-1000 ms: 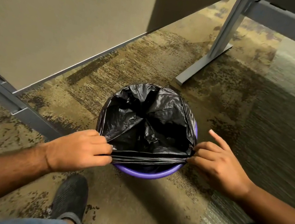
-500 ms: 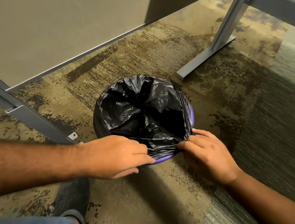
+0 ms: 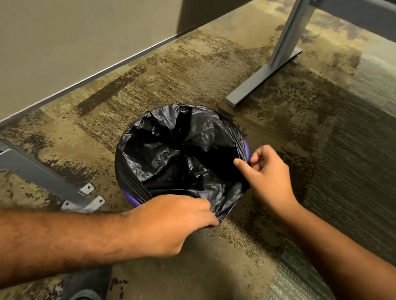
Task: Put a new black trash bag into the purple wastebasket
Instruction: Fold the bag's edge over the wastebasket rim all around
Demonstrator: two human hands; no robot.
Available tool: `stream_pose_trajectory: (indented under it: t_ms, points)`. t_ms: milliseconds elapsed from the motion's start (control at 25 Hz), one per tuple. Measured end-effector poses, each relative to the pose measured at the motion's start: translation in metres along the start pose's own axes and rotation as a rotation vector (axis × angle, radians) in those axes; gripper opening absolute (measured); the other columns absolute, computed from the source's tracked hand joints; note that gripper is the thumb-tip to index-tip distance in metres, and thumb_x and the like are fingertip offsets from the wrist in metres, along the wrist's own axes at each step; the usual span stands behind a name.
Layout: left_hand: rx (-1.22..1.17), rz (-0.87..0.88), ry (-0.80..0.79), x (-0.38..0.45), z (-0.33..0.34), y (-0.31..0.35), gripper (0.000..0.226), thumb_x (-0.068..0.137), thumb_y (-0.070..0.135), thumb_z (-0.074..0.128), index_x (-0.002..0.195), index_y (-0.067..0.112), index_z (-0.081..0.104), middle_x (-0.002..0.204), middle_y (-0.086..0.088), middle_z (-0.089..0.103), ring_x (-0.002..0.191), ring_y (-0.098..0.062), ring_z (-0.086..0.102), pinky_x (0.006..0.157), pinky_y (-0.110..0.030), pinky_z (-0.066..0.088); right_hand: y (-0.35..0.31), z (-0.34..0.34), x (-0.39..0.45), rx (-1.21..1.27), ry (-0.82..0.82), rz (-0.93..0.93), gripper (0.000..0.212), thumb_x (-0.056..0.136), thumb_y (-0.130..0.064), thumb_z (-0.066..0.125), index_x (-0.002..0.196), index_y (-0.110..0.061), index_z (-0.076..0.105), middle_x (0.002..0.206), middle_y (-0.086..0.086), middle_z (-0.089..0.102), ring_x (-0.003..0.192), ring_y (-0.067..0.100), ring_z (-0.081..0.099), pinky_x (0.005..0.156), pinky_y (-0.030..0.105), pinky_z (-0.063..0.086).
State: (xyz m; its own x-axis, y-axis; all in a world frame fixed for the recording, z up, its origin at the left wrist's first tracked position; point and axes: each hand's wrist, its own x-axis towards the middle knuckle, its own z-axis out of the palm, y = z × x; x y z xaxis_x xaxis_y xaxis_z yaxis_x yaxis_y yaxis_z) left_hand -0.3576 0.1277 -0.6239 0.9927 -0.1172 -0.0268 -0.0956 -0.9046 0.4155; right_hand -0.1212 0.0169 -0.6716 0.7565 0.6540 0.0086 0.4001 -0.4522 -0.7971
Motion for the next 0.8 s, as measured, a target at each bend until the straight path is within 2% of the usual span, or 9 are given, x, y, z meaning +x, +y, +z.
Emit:
stream_pose_trajectory:
  t_ms: [160, 320, 440, 520, 600, 720, 800]
  points:
    - [0.207, 0.080, -0.050, 0.001, -0.002, 0.003, 0.065, 0.079, 0.002, 0.068, 0.142, 0.020, 0.060, 0.115, 0.003, 0.065, 0.099, -0.023, 0.064, 0.074, -0.039, 0.060, 0.000, 0.007, 0.019, 0.104, 0.058, 0.153, 0.029, 0.083, -0.030, 0.084, 0.093, -0.016, 0.061, 0.072, 0.000, 0.062, 0.062, 0.014, 0.052, 0.063, 0.034, 0.045]
    - [0.311, 0.181, -0.082, -0.001, 0.004, 0.002, 0.060, 0.085, 0.008, 0.054, 0.144, 0.014, 0.057, 0.115, -0.001, 0.068, 0.088, -0.024, 0.066, 0.055, -0.038, 0.058, -0.004, 0.009, 0.018, 0.005, 0.146, 0.085, 0.024, 0.082, -0.029, 0.083, 0.083, -0.019, 0.061, 0.070, -0.004, 0.063, 0.064, 0.014, 0.056, 0.066, 0.038, 0.051]
    - [0.356, 0.212, -0.093, 0.000, 0.010, 0.003, 0.057, 0.090, 0.010, 0.050, 0.146, 0.014, 0.053, 0.122, -0.004, 0.066, 0.091, -0.025, 0.067, 0.058, -0.040, 0.059, -0.010, 0.008, 0.017, -0.135, 0.177, -0.035, 0.027, 0.079, -0.038, 0.077, 0.084, -0.024, 0.055, 0.077, -0.007, 0.062, 0.073, 0.015, 0.059, 0.067, 0.042, 0.053]
    - [0.359, 0.215, -0.105, 0.002, 0.012, 0.006, 0.053, 0.095, 0.012, 0.047, 0.147, 0.015, 0.049, 0.132, -0.006, 0.064, 0.099, -0.027, 0.066, 0.065, -0.042, 0.059, -0.015, 0.008, 0.018, -0.200, 0.143, -0.060, 0.042, 0.073, -0.056, 0.078, 0.084, -0.027, 0.049, 0.079, -0.009, 0.059, 0.073, 0.010, 0.056, 0.061, 0.038, 0.047]
    - [0.386, 0.246, -0.086, 0.002, 0.012, 0.007, 0.047, 0.097, 0.014, 0.042, 0.142, 0.017, 0.054, 0.137, -0.005, 0.063, 0.103, -0.024, 0.066, 0.067, -0.040, 0.058, -0.018, 0.009, 0.019, -0.285, 0.086, -0.070, 0.050, 0.068, -0.062, 0.079, 0.085, -0.028, 0.047, 0.081, -0.011, 0.055, 0.073, 0.009, 0.053, 0.058, 0.036, 0.042]
    - [0.408, 0.258, -0.049, -0.001, 0.009, 0.007, 0.039, 0.097, 0.013, 0.043, 0.128, 0.019, 0.066, 0.139, -0.004, 0.063, 0.100, -0.022, 0.063, 0.066, -0.036, 0.056, -0.020, 0.009, 0.022, -0.322, 0.064, -0.089, 0.033, 0.070, -0.035, 0.076, 0.088, -0.027, 0.050, 0.081, -0.010, 0.055, 0.076, 0.019, 0.056, 0.061, 0.037, 0.039]
    - [0.382, 0.246, -0.055, -0.001, 0.009, 0.006, 0.039, 0.097, 0.012, 0.045, 0.131, 0.018, 0.063, 0.147, -0.006, 0.055, 0.106, -0.023, 0.060, 0.071, -0.037, 0.056, -0.019, 0.003, 0.027, -0.257, 0.088, -0.059, 0.021, 0.072, -0.025, 0.072, 0.089, -0.026, 0.060, 0.079, -0.009, 0.062, 0.074, 0.018, 0.060, 0.065, 0.035, 0.046]
